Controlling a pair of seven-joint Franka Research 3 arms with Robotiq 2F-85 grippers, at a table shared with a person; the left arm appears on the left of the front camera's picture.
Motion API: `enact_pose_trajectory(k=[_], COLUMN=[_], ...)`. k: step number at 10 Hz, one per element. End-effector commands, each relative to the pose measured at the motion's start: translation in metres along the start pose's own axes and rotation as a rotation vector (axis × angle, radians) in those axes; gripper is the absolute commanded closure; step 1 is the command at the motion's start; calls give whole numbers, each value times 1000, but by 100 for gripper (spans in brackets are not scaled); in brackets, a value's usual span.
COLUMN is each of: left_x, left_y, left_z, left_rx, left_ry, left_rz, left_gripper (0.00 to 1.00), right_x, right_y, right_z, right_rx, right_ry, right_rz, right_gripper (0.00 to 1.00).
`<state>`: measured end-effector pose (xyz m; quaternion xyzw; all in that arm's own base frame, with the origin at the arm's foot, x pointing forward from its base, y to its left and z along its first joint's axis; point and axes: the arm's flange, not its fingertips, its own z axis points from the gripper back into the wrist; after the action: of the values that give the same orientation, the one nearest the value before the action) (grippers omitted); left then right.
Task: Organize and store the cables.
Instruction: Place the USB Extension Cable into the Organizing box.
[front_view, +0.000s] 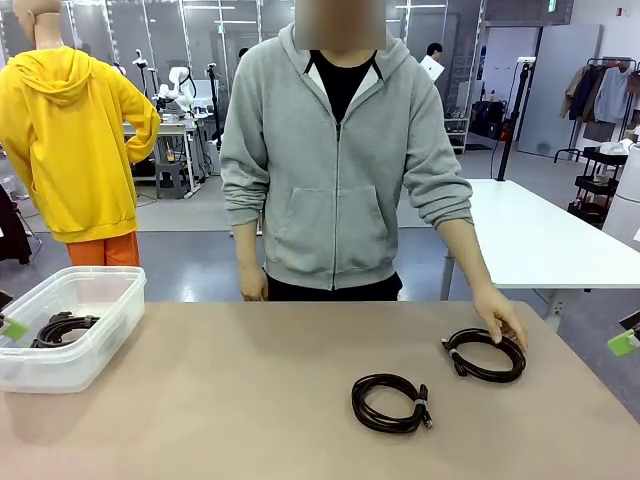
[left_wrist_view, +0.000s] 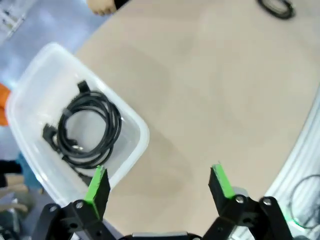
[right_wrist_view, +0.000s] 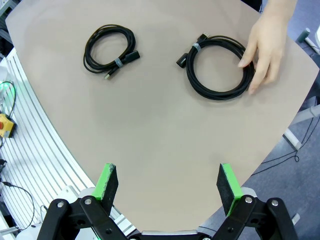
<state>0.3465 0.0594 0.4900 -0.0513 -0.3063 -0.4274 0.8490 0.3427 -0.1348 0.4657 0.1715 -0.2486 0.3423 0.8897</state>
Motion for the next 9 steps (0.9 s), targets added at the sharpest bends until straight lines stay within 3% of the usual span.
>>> enact_pose_trajectory(k=[1,2,8,9], left_x=[-18,0,0,0], left_y=[-20,0,0,0], left_z=[-19,0,0,0], left_rx=[18,0,0,0], left_ry=[-13,0,0,0], left_rz=[-90,0,0,0], left_gripper=[0,0,0,0], right_x=[2,2,0,30], right_y=[0,0,0,21], right_z=[1,1,0,-21], right_rx=[5,5,0,-53], right_ry=[-8,-8,0,145], right_rz=[-7,-7,0,-63], right_gripper=[0,0,0,0])
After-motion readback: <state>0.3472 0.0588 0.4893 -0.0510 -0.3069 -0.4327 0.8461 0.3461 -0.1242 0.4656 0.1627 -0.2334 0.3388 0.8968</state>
